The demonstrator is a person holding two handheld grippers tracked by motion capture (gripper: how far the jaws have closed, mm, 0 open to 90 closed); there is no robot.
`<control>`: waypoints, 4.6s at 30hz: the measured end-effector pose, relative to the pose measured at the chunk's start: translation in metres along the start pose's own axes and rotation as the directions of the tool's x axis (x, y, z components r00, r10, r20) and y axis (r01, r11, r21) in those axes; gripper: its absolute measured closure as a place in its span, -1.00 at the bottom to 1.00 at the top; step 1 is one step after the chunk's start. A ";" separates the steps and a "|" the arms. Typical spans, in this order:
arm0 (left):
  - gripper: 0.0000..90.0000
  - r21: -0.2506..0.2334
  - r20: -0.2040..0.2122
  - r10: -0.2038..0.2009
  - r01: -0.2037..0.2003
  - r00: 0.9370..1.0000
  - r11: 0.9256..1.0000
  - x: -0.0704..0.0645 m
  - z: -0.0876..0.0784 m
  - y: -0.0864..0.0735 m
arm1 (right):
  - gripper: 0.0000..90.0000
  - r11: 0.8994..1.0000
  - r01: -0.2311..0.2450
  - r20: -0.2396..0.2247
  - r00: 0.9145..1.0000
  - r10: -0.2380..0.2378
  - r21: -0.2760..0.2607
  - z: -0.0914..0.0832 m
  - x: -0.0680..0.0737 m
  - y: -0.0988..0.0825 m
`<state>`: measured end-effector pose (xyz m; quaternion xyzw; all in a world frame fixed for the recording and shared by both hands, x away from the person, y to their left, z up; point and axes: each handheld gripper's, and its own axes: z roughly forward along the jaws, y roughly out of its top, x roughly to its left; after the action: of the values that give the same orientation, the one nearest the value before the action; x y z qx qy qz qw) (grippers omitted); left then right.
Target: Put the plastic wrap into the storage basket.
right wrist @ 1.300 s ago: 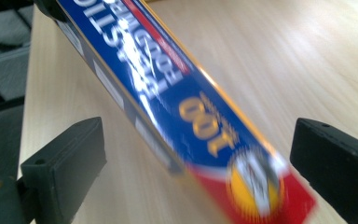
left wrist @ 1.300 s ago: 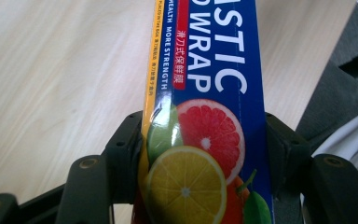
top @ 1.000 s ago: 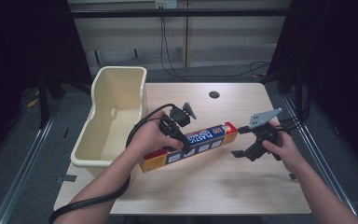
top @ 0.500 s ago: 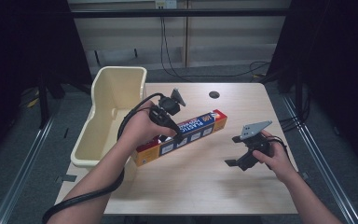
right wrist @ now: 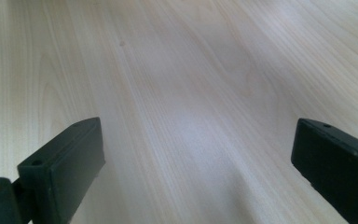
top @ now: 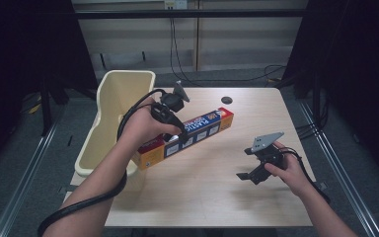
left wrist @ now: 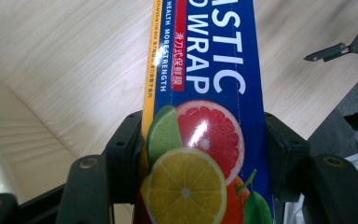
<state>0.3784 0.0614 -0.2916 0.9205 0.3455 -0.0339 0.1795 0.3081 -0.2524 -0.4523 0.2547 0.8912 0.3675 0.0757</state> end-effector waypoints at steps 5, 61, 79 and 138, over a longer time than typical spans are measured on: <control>-0.10 -0.015 -0.002 -0.031 0.031 1.000 0.999 0.006 -0.011 0.000 | -0.95 1.000 -0.010 -0.008 1.000 0.010 0.004 0.001 0.000 0.000; -0.09 -0.116 -0.122 -0.359 0.346 0.925 0.931 0.048 -0.113 -0.027 | -0.95 1.000 -0.025 0.018 1.000 0.025 0.013 0.008 0.002 -0.002; -0.09 -0.140 -0.163 -0.435 0.416 0.885 0.898 0.057 -0.133 -0.047 | -0.95 1.000 -0.012 0.017 1.000 0.012 -0.001 0.007 0.002 0.000; -0.10 -0.129 -0.208 -0.619 0.606 0.757 0.785 0.089 -0.111 -0.094 | -0.95 1.000 0.008 0.010 1.000 -0.008 -0.009 0.008 0.002 0.004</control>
<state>0.3781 0.2216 -0.2332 0.7489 0.6470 0.0298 0.1400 0.3103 -0.2447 -0.4552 0.2526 0.8901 0.3701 0.0829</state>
